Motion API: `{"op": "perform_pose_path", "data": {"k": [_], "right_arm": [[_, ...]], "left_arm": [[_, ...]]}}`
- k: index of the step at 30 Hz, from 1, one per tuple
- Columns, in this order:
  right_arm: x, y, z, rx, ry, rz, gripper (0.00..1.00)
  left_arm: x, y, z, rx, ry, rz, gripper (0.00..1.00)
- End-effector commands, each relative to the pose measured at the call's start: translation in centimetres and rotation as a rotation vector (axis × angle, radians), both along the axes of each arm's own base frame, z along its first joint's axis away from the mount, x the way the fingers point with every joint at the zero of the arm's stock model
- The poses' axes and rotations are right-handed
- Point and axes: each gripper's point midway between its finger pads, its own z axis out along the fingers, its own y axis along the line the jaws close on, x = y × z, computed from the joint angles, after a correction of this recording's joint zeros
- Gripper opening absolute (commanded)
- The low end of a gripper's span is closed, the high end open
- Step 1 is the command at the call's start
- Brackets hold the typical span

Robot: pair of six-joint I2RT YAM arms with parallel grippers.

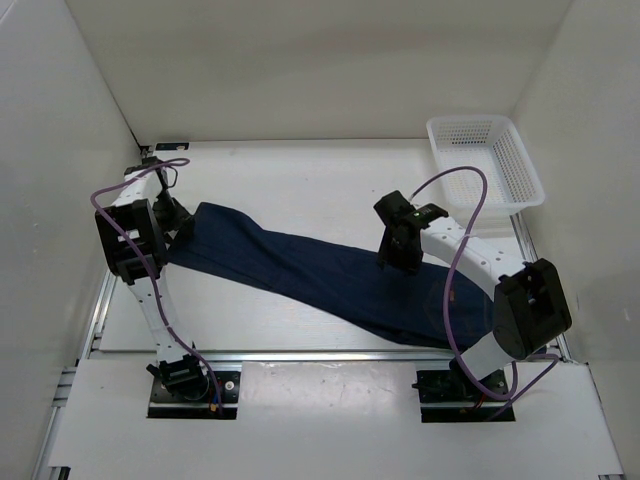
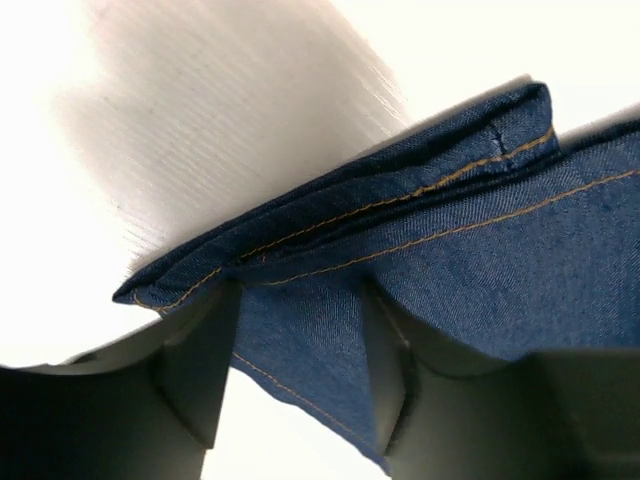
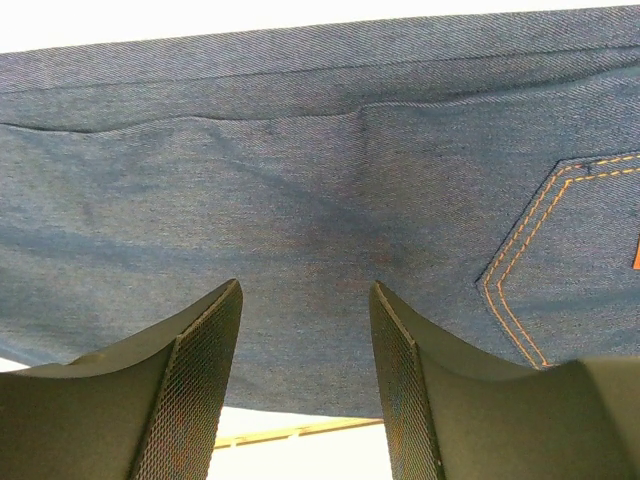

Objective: Fold and stack the trousers
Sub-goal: Fold the trousers

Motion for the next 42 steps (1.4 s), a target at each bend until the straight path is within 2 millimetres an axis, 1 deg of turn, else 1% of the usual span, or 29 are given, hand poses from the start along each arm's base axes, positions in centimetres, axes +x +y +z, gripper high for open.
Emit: {"op": "perform_pose_path", "data": {"k": [1,2,3,4,5,8,9,10,11,13,14,15,17,18,22,23,24,25,26,27,28,29,32,36,38,39,40,41,42], "right_arm": [[-0.1,-0.4,-0.2,-0.015,0.002,0.009,0.59],[-0.1,-0.4,-0.2,-0.015,0.002,0.009,0.59],[-0.3,-0.5,-0.4,-0.020,0.009,0.009,0.59],[-0.2,-0.5,-0.4,-0.018,0.002,0.017,0.59],[-0.2,-0.4,-0.4,-0.018,0.002,0.017,0.59],[-0.2,-0.4,-0.4,-0.018,0.002,0.017,0.59],[-0.2,-0.4,-0.4,-0.018,0.002,0.017,0.59],[-0.2,-0.4,-0.4,-0.018,0.002,0.017,0.59],[-0.4,-0.6,-0.6,-0.023,0.010,0.017,0.59],[-0.4,-0.6,-0.4,-0.018,0.002,0.017,0.59],[-0.4,-0.6,-0.4,-0.018,0.002,0.017,0.59],[-0.4,-1.0,-0.7,-0.023,0.010,0.007,0.59],[-0.5,-0.8,-0.4,-0.011,0.007,0.009,0.59],[-0.4,-1.1,-0.4,-0.011,0.007,0.000,0.59],[-0.4,-1.1,-0.4,-0.011,0.007,0.000,0.59],[-0.4,-1.1,-0.4,-0.011,0.007,0.000,0.59],[-0.4,-0.9,-0.4,-0.003,0.011,0.002,0.59],[-0.4,-0.9,-0.4,-0.003,0.011,0.002,0.59],[-0.4,-0.9,-0.4,-0.003,0.011,0.002,0.59],[-0.4,-0.9,-0.4,-0.003,0.011,0.002,0.59],[-0.4,-0.9,-0.4,-0.003,0.011,0.002,0.59],[-0.4,-0.9,-0.4,-0.003,0.011,0.002,0.59],[-0.4,-0.9,-0.4,-0.003,0.011,0.002,0.59],[-0.8,-0.9,-0.7,0.000,0.024,0.005,0.59],[-0.7,-0.9,-0.4,0.005,0.016,0.005,0.59],[-0.7,-0.9,-0.4,0.005,0.016,0.005,0.59],[-0.7,-0.9,-0.4,0.008,0.016,-0.004,0.59],[-0.7,-0.9,-0.4,0.008,0.016,-0.004,0.59],[-0.8,-0.8,-0.7,0.015,0.020,-0.002,0.59]], "left_arm": [[0.7,1.1,3.5,0.061,-0.089,0.017,0.65],[0.7,1.3,4.0,0.074,-0.098,0.019,0.70],[0.6,1.7,4.4,0.078,-0.106,0.019,0.72],[0.6,1.8,4.4,0.078,-0.106,0.019,0.72],[0.6,1.7,3.7,0.074,-0.090,0.019,0.69],[0.5,1.7,3.1,0.070,-0.075,0.018,0.61],[0.4,1.7,2.6,0.067,-0.063,0.018,0.60],[0.3,1.7,2.1,0.064,-0.051,0.018,0.57],[0.6,1.7,2.4,0.066,-0.060,0.018,0.55],[0.4,1.7,1.5,0.060,-0.038,0.017,0.50],[0.7,1.8,1.7,0.062,-0.047,0.018,0.50],[0.6,1.7,1.3,0.060,-0.038,0.017,0.49],[0.6,1.9,1.3,0.069,-0.035,0.019,0.47],[0.6,1.9,1.3,0.069,-0.035,0.019,0.47],[0.5,2.1,0.3,0.074,-0.012,0.019,0.47],[0.8,2.2,0.3,0.077,-0.024,0.020,0.46],[0.8,2.2,0.3,0.077,-0.024,0.020,0.44],[0.8,2.2,0.3,0.077,-0.024,0.020,0.37],[0.7,2.3,-0.1,0.086,-0.010,0.021,0.20],[0.7,2.3,-0.1,0.085,-0.011,0.030,0.13],[1.0,2.4,0.2,0.088,-0.022,0.030,0.10],[0.8,2.3,0.2,0.085,-0.013,0.030,0.10],[1.1,2.6,2.5,0.105,-0.053,0.043,0.10],[1.2,2.8,7.7,0.137,-0.142,0.058,0.10],[0.9,3.1,9.4,0.164,-0.163,0.064,0.10],[0.9,3.1,10.8,0.170,-0.197,0.075,0.10],[0.9,3.0,11.4,0.174,-0.212,0.076,0.10],[0.5,3.0,11.6,0.174,-0.212,0.076,0.10],[0.0,3.2,12.1,0.177,-0.222,0.085,0.10]]}}
